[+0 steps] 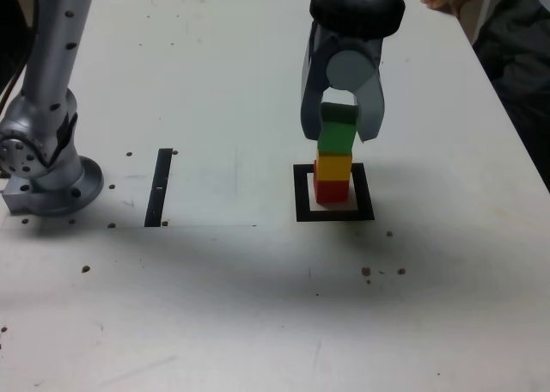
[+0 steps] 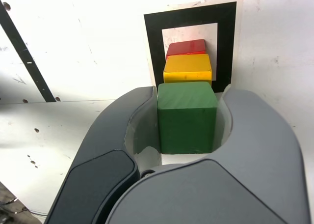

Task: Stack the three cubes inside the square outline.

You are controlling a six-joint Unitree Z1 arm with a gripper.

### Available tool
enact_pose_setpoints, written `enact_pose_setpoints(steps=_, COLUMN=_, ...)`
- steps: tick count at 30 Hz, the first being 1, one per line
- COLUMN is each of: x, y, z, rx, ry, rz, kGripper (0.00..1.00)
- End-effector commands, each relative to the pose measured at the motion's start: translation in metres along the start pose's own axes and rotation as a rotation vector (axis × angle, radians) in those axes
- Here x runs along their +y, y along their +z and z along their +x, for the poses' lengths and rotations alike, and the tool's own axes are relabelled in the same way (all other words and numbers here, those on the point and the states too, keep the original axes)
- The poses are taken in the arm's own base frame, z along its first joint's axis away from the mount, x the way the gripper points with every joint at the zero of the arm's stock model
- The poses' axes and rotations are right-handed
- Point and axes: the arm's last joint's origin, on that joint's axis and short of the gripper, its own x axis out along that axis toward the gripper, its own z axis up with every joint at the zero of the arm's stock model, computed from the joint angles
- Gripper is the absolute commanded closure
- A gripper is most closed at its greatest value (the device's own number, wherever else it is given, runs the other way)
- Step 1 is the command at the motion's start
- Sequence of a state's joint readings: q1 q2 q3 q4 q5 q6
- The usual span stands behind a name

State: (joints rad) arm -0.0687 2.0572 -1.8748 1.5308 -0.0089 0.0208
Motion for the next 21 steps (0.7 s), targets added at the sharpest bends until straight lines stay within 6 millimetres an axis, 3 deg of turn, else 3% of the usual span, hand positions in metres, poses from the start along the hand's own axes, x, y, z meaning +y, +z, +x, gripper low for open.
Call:
enact_pose_setpoints(steps=1, x=0.0, y=0.001, z=0.002, rx=0.002, ry=-0.003, rz=0.002, kGripper=0.04)
enact_pose_setpoints(steps=14, x=0.0, y=0.0, z=0.004, rx=0.01, ry=-0.007, rz=0.004, kGripper=0.0)
enact_pose_setpoints(steps=21, x=0.001, y=-0.011, z=-0.006, rx=-0.019, ry=0.009, rz=0.004, kGripper=0.0)
